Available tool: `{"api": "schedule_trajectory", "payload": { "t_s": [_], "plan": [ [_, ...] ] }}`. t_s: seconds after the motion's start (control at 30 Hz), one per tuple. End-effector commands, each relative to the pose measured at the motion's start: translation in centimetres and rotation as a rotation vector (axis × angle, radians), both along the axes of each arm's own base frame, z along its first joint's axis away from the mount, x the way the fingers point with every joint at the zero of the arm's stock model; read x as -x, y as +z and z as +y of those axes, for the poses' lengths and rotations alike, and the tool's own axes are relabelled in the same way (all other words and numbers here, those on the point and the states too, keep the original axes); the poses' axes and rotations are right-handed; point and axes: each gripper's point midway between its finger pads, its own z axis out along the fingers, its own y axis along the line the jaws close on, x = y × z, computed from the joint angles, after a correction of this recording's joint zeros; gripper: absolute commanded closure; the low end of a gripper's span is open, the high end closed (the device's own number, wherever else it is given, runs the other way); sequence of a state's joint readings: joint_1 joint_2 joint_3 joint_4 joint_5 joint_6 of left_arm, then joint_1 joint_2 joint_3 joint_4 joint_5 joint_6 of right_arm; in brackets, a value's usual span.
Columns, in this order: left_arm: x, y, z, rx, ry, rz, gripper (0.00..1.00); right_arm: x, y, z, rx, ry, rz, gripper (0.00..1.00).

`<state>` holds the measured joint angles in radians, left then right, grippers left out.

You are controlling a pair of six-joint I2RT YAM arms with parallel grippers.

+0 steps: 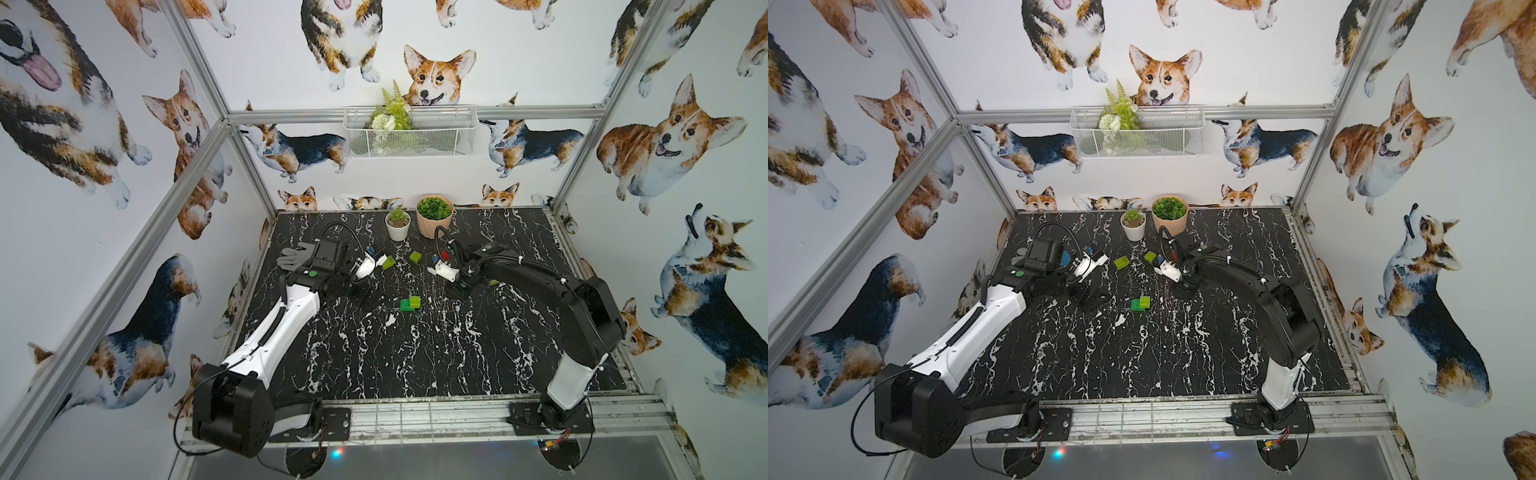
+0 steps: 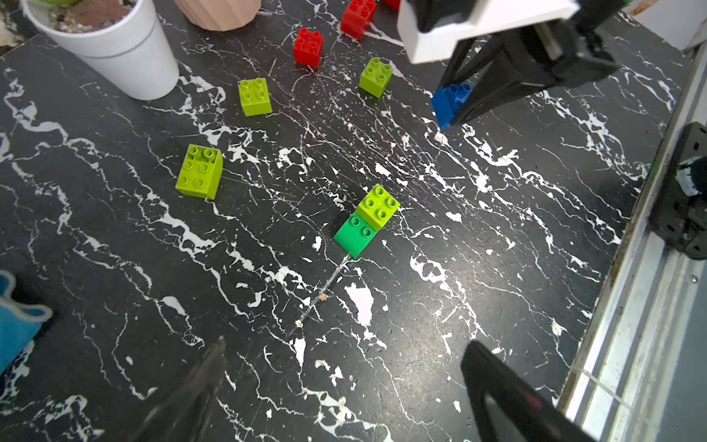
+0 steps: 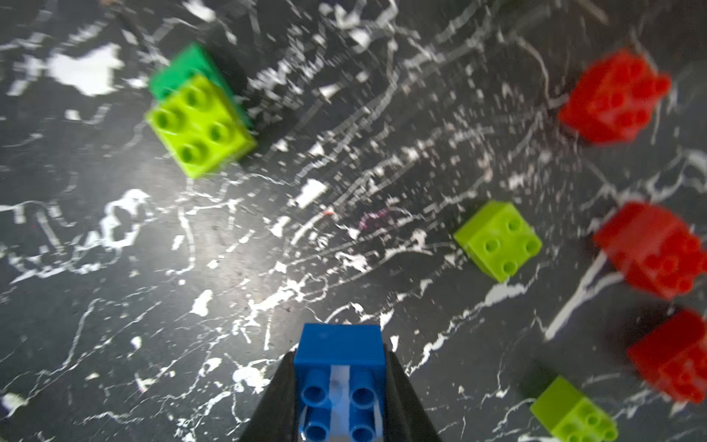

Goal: Assemble the letter s with lego
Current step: Pick up the lego brick from the center of the board, then assemble the lego brick with the lego brick.

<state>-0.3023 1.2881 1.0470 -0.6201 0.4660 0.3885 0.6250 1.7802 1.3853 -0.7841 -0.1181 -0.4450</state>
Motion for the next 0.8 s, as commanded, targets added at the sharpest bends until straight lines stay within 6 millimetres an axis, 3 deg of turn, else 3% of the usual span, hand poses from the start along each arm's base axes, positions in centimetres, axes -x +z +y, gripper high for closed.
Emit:
{"api": "schedule_trajectory", "payload": {
  "t_s": [0.0, 0.13, 0.43, 0.57, 0.77],
  "plan": [
    [-0.3, 0.9, 0.6, 0.033, 0.061, 0.004, 0.00, 1.9, 1.3, 1.9, -0.021, 0.222, 0.040, 0.80],
    [-0.6, 1.0, 2.0, 0.066, 0.165, 0.039, 0.00, 2.0, 2.3, 4.3, -0.015, 0.339, 0.037, 0.79],
    [-0.3, 0.3, 4.7, 0.161, 0.365, 0.141, 0.00, 2.7, 1.2, 9.4, 0.003, 0.521, 0.050, 0.79],
    [-0.4, 0.1, 6.2, 0.182, 0.444, 0.170, 0.00, 2.5, 0.4, 10.3, 0.030, 0.561, 0.055, 0.79],
    [-0.5, -0.2, 6.6, 0.204, 0.472, 0.172, 0.00, 2.2, -0.6, 10.8, 0.063, 0.600, 0.064, 0.80]
  ]
}}
